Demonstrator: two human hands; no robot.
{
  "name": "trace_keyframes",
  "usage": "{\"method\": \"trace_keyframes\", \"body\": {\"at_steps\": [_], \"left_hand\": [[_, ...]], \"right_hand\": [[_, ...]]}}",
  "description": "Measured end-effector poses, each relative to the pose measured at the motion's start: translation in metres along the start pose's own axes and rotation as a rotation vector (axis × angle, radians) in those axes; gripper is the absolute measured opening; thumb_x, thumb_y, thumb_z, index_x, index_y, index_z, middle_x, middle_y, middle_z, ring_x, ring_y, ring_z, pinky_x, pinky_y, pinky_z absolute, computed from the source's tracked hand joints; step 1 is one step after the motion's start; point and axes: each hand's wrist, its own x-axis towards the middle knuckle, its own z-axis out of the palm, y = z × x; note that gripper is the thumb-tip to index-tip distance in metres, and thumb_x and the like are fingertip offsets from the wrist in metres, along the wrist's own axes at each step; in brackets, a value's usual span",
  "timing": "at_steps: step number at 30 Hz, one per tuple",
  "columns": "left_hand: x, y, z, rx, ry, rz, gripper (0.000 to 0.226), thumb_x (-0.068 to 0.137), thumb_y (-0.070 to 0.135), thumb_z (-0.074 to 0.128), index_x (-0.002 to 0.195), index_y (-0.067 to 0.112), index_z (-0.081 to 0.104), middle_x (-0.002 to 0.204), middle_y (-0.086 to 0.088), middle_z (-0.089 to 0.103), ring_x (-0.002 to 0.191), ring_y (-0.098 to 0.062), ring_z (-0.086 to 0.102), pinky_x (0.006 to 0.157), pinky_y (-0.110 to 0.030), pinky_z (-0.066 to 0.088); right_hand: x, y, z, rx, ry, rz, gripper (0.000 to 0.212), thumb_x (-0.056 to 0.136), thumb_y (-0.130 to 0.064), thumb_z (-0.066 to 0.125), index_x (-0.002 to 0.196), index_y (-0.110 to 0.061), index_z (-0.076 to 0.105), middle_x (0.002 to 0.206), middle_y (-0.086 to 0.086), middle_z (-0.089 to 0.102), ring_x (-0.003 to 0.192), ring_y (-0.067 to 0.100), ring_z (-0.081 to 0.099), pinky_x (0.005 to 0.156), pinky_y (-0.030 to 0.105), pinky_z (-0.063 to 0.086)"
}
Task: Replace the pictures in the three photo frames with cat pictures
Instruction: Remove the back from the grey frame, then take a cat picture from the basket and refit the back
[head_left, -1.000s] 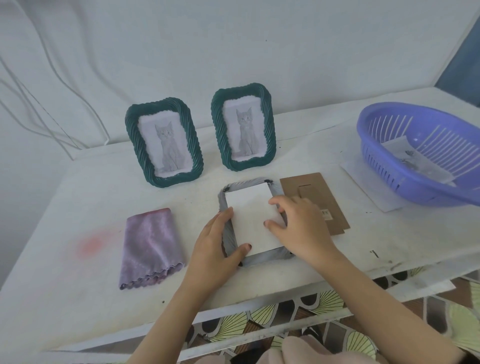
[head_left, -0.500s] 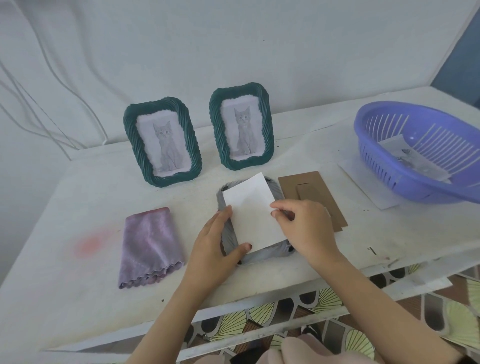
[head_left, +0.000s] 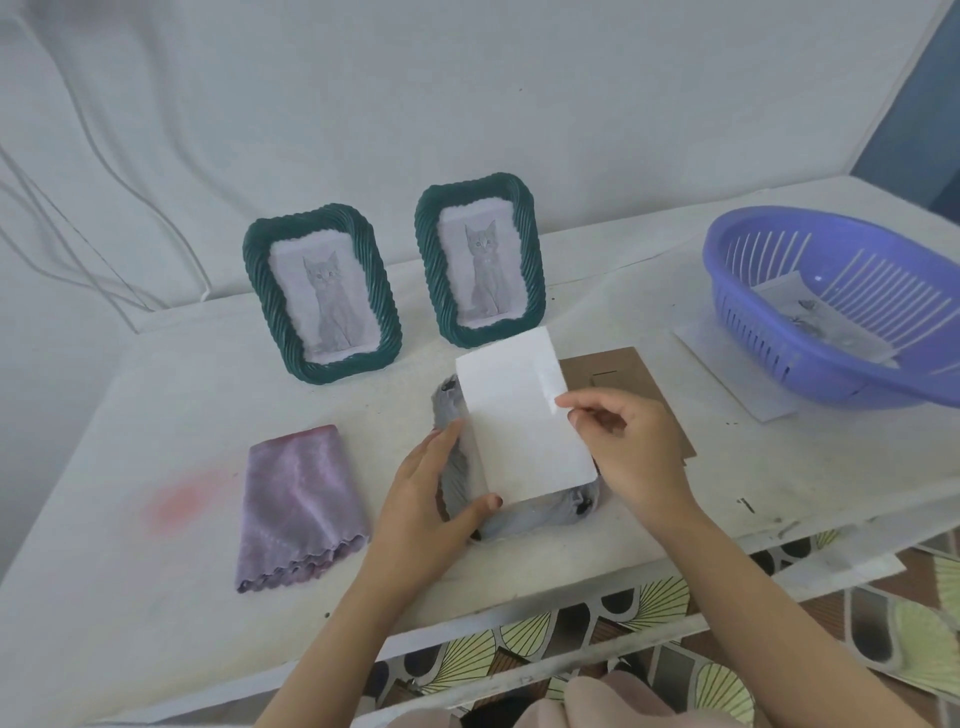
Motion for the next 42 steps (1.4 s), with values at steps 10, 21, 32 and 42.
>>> {"method": "trace_keyframes", "body": {"at_steps": [10,21,32,42], "left_hand": [[0.03,0.039,-0.019,-0.714,0.008,-0.147,0.021,0.078,0.011,0.069,0.097,0.021,0.068,0.09,0.005,0.072,0.083,-0.009,0.066,0.071,-0.017,0.051],[0.069,0.087,0.014,-0.791,-0.016,-0.193,0.033,0.081,-0.012,0.056,0.095,0.015,0.067,0.066,-0.002,0.069,0.066,-0.012,0.065,0.061,-0.023,0.055],[0.101,0.136,0.083,-0.845,-0.045,-0.365,0.03,0.081,-0.011,0.058,0.104,0.007,0.065,0.086,-0.008,0.068,0.061,-0.008,0.066,0.056,-0.018,0.053],[0.131,0.185,0.156,-0.766,-0.113,-0.414,0.031,0.081,-0.01,0.058,0.109,0.003,0.061,0.083,-0.005,0.064,0.069,-0.011,0.063,0.06,-0.016,0.055]], "right_hand": [[0.007,-0.015,-0.02,0.339,-0.065,0.073,0.031,0.083,0.006,0.06,0.088,-0.022,0.072,0.085,-0.007,0.069,0.075,-0.005,0.06,0.072,0.007,0.044],[0.034,-0.009,-0.113,-0.362,0.12,-0.279,0.026,0.084,-0.01,0.059,0.107,-0.022,0.067,0.099,-0.012,0.061,0.093,-0.002,0.053,0.086,0.009,0.037],[0.056,0.01,-0.23,-0.415,-0.18,0.02,0.038,0.084,-0.002,0.061,0.08,-0.04,0.067,0.095,-0.015,0.068,0.086,-0.001,0.062,0.069,0.001,0.042],[0.089,0.012,-0.263,-0.189,0.022,-0.138,0.026,0.084,-0.002,0.061,0.097,-0.021,0.072,0.092,-0.002,0.07,0.082,0.013,0.064,0.076,0.012,0.047]]}}
